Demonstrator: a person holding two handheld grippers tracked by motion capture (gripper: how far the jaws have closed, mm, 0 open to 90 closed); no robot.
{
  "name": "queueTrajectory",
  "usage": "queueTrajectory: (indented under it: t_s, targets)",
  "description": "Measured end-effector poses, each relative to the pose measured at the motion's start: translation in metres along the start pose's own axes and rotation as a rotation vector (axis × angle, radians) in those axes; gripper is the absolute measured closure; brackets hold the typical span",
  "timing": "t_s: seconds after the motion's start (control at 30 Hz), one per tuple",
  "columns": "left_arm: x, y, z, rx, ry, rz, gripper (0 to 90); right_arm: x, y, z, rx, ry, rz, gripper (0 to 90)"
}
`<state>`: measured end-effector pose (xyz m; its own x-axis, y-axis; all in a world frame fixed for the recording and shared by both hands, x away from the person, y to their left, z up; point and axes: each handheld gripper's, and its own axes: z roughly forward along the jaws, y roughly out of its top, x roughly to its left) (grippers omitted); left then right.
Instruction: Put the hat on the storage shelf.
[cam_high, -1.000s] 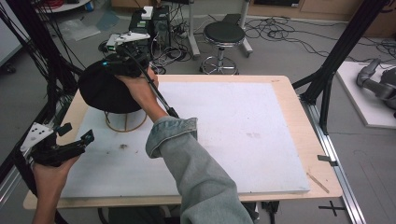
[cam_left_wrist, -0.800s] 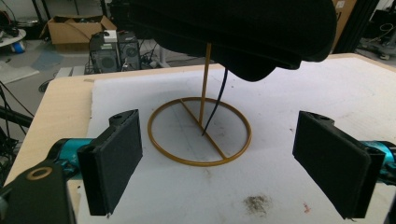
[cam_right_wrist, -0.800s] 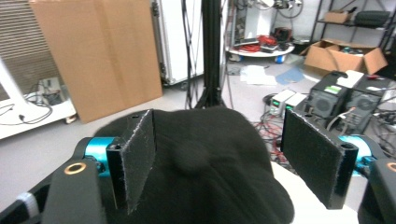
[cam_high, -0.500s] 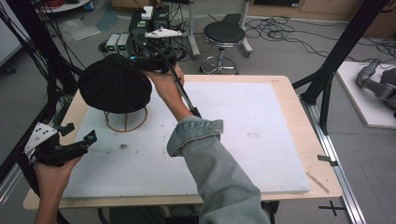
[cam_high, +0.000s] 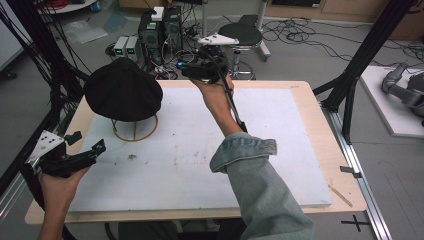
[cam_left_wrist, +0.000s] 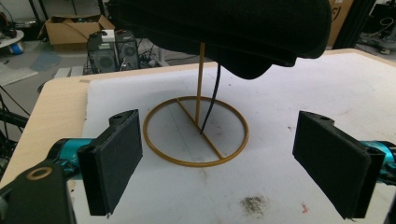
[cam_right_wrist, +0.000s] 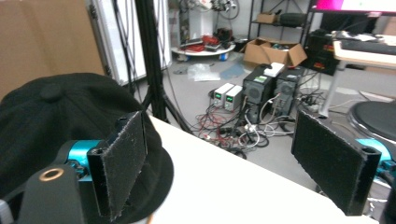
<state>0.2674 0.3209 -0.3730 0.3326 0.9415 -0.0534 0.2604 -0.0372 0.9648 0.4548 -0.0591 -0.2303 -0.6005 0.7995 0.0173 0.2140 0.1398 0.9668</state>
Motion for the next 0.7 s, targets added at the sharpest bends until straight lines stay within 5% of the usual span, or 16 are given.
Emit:
queueTrajectory:
  t_s: [0.2,0.7]
  targets:
    - [-0.003,-0.001,0.004,0.009,-0.007,0.007,16.0,-0.026,-0.015,-0.032,-0.014,-0.066,0.009,13.8]
    - [-0.008,-0.005,0.007,0.020,-0.014,0.015,16.0,-0.066,-0.056,-0.097,-0.018,-0.164,0.060,12.6]
